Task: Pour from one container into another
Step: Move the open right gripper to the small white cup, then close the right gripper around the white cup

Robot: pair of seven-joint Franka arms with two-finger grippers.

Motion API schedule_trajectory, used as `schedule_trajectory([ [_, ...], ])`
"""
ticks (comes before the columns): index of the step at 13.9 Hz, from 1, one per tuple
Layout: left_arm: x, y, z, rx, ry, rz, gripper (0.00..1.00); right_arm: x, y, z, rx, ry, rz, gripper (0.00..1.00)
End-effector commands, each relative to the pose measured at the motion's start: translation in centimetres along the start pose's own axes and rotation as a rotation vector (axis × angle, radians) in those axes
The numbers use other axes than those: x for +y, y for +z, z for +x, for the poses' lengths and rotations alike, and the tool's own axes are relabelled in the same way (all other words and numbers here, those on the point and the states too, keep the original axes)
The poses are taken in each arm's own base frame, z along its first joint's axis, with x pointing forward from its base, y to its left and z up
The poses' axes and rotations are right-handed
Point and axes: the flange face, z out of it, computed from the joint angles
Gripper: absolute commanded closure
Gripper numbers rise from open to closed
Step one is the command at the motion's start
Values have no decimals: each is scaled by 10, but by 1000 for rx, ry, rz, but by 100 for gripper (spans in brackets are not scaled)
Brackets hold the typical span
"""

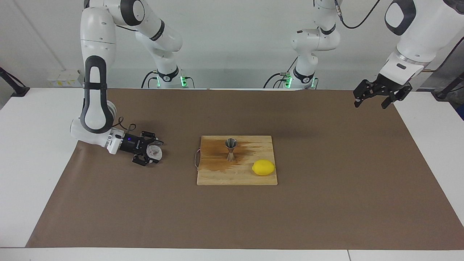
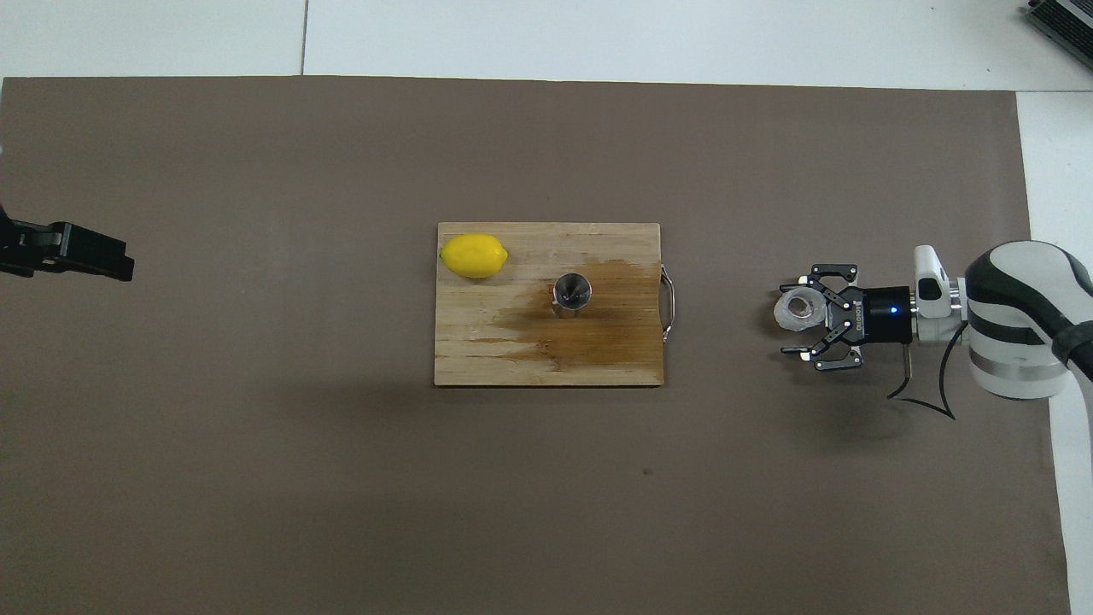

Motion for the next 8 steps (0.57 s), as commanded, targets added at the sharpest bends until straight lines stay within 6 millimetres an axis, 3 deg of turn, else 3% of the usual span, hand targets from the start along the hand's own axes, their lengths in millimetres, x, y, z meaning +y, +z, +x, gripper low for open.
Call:
schedule_trajectory([
  [1,-2,-1,-10,2,1,13,0,2,-4,2,7,-18,-35,84],
  [3,-2,-2,-10,4,1,15,0,14,-17,10,14,-37,-55,99],
  [6,-2,-1,-9,2,1,13,0,23,-21,22,14,39,-62,100],
  [8,-2,-2,-10,4,0,13,0,36,-22,50,0,124,-72,100],
])
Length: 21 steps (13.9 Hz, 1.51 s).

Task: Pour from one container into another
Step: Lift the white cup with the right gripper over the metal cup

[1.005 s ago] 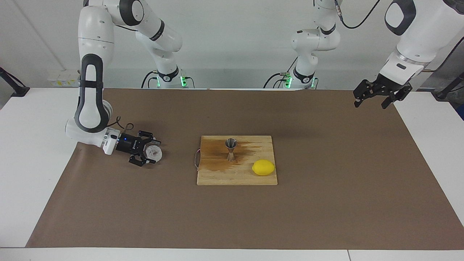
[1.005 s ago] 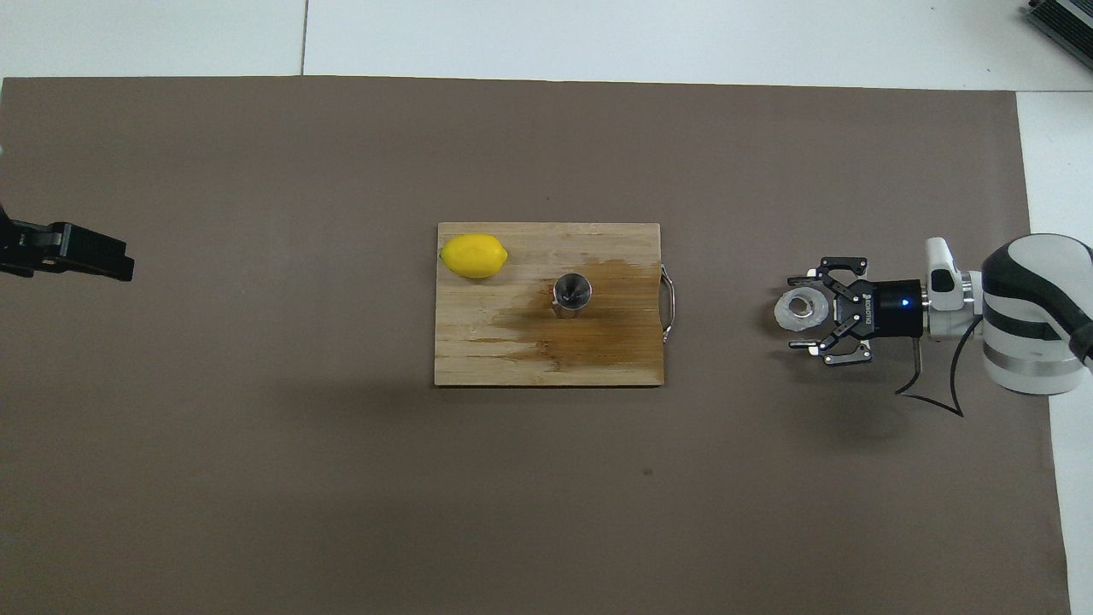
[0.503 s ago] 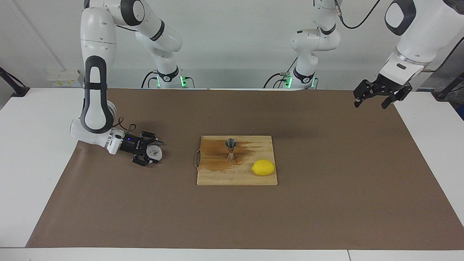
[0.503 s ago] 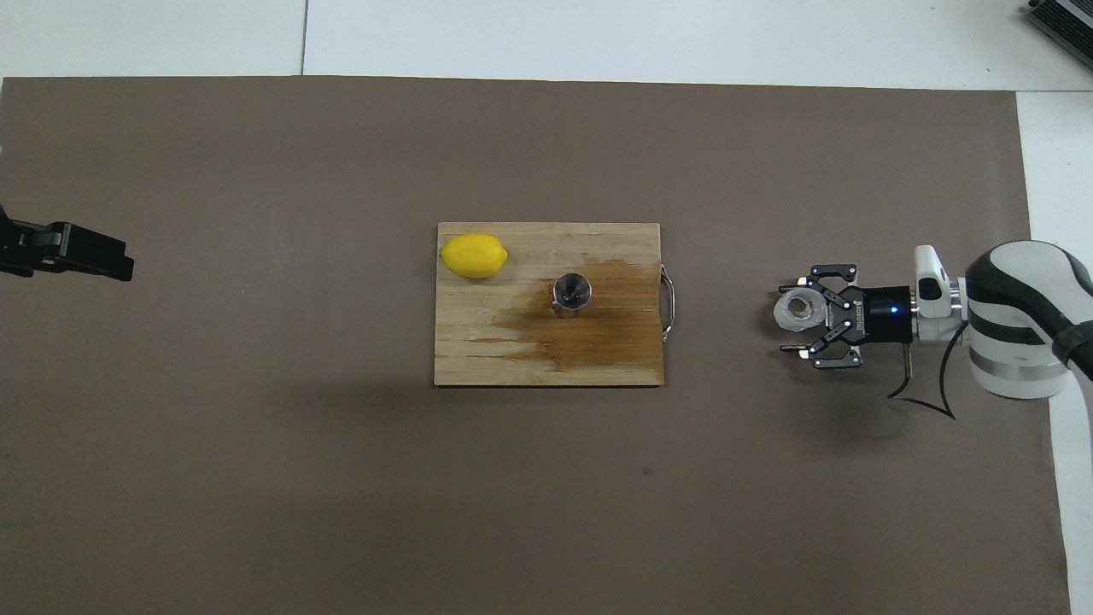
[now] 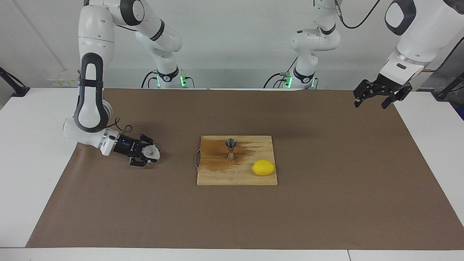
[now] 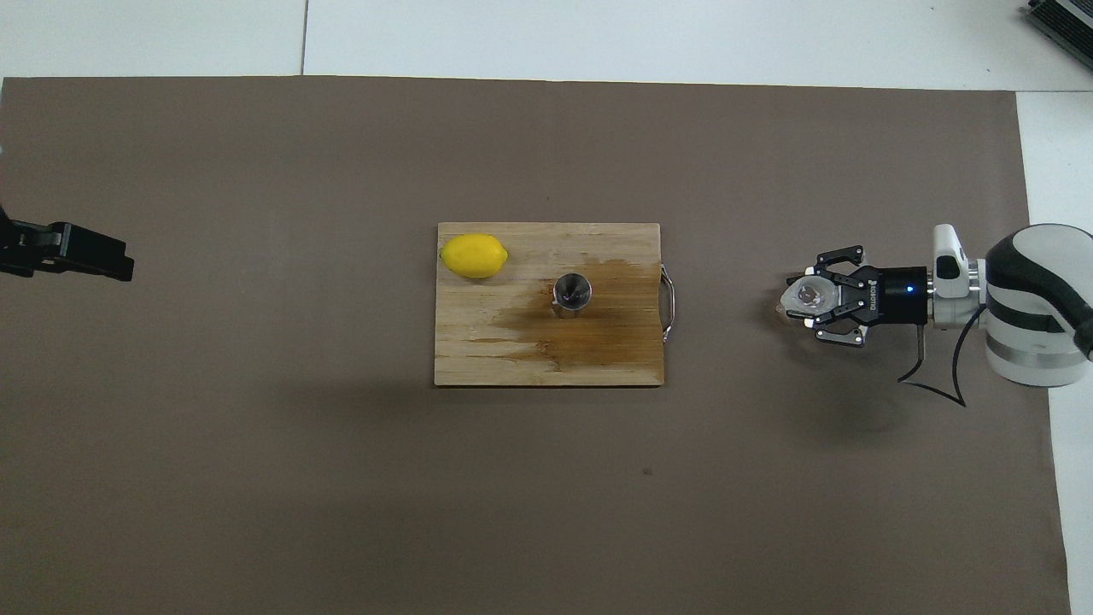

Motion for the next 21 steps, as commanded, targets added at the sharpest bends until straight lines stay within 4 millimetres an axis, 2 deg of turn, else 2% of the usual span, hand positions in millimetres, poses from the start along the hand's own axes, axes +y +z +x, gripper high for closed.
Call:
schedule_trajectory([
  [1,-2,-1,-10,3,1,15,0,14,8,56,-8,97,-15,100],
  [3,-2,-1,-10,3,0,13,0,19,25,98,-67,126,-51,100],
  [5,-2,-1,-10,2,0,13,0,19,53,146,-115,145,-88,100],
  [7,-2,-1,-9,2,1,13,0,11,81,184,-158,141,-87,100],
  [9,-2,-1,-10,3,1,15,0,3,107,212,-239,154,-80,100],
  [10,-3,-1,-9,2,1,15,0,-8,122,237,-295,112,-70,100],
  [12,-2,-1,-10,3,1,13,0,-18,138,255,-389,76,-66,100],
  [15,-2,-1,-10,3,0,15,0,-35,160,290,-400,5,-71,100],
  [17,-2,-1,-10,2,0,15,0,-39,156,303,-394,-23,-80,100],
  [20,-2,-1,-10,2,1,15,0,-52,170,319,-395,-62,-63,100],
  [21,-2,-1,-10,3,1,15,0,-52,172,318,-413,-83,-79,100],
])
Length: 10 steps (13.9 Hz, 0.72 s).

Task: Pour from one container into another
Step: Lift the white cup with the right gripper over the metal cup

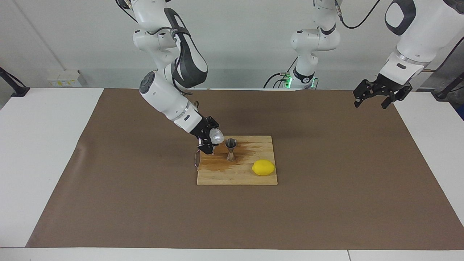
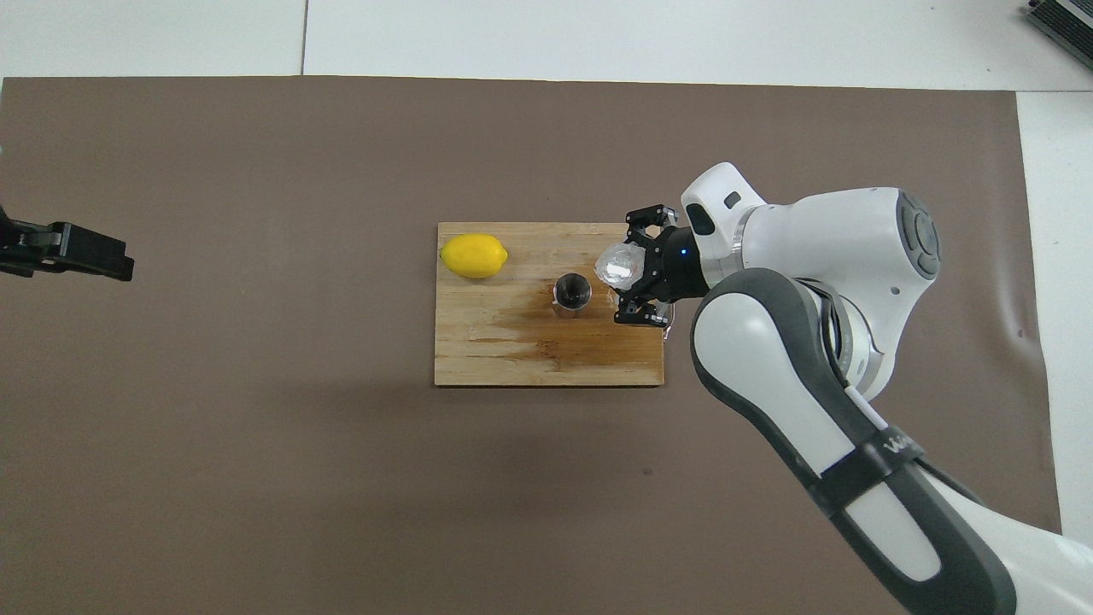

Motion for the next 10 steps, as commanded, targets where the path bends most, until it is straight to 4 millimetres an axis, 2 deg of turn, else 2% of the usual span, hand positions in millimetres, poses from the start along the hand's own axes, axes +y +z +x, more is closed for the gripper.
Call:
schedule_trajectory([
  [1,-2,-1,-9,3,1,15,0,-11,4,7,-59,-51,-29,100],
  [7,-2,-1,-9,3,1,15,0,-24,15,13,-122,-128,-34,100],
  [10,-3,0,-9,2,1,15,0,-23,20,13,-142,-154,-66,100],
])
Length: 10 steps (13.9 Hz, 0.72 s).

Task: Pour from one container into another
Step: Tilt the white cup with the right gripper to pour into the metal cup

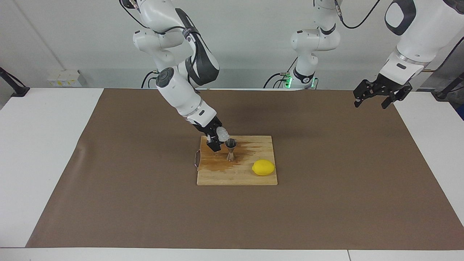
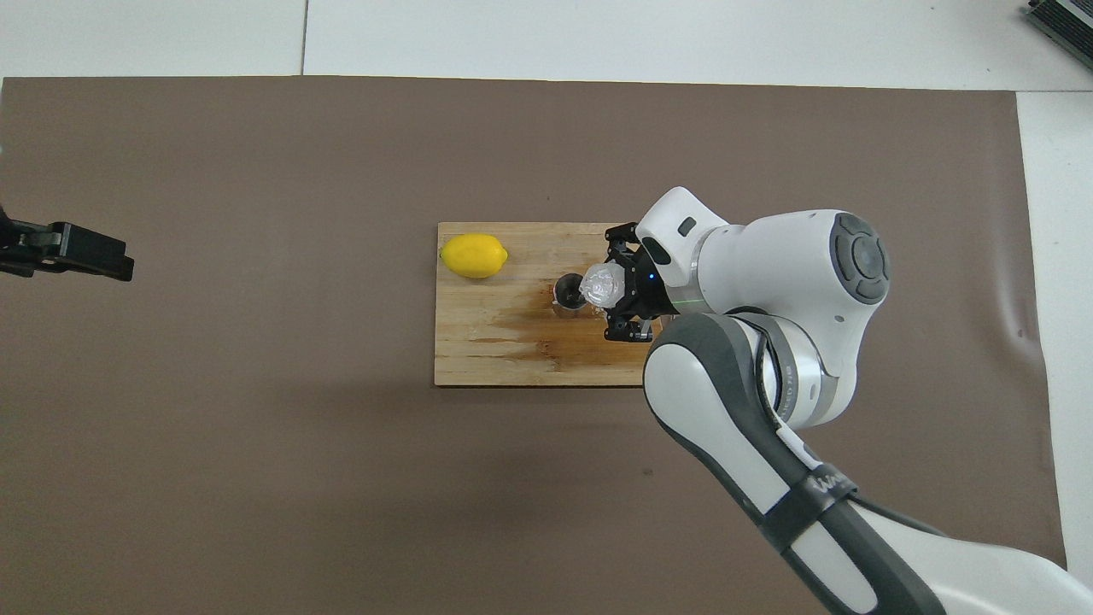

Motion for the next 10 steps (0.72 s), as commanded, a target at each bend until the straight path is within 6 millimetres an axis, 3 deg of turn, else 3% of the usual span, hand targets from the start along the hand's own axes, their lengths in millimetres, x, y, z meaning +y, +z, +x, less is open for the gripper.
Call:
schedule_trajectory([
  [1,-2,0,-9,0,1,13,0,-7,1,1,-30,-11,-31,100],
  [10,-2,-1,-10,2,1,13,0,-12,9,3,-108,-107,-37,100],
])
